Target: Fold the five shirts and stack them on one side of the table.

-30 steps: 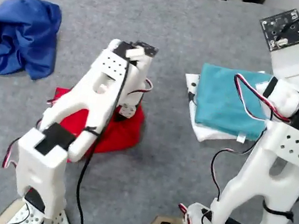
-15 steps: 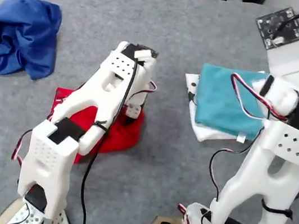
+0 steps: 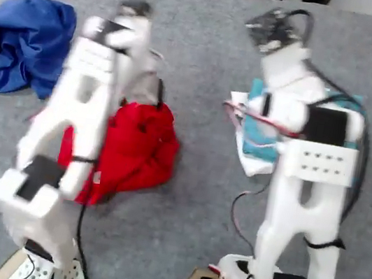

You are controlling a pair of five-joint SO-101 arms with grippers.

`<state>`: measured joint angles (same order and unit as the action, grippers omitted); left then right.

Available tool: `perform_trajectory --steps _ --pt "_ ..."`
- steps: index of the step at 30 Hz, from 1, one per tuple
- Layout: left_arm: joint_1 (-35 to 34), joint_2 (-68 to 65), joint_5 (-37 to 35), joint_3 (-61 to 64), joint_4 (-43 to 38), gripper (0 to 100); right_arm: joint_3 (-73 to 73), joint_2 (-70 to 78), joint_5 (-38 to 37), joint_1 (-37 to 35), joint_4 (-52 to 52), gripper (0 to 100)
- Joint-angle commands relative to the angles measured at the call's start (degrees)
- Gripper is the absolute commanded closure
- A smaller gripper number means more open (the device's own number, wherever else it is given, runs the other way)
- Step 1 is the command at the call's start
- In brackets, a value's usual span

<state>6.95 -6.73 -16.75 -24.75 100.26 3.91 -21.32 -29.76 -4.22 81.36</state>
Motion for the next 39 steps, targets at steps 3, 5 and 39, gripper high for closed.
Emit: perform_trajectory --steps 3,5,39 --pt "-17.5 17.1 3.8 4.1 0.6 75 0.6 2.6 10.5 -16.1 -0.2 98.4" --pt "-24.4 20.2 5.1 8.4 0.4 75 -0.2 6.1 13.2 -21.6 -0.5 98.4" --pt "-35.6 20.7 6.7 57.3 -47.6 95 -46.3 62.8 23.7 -29.5 20.0 98.4"
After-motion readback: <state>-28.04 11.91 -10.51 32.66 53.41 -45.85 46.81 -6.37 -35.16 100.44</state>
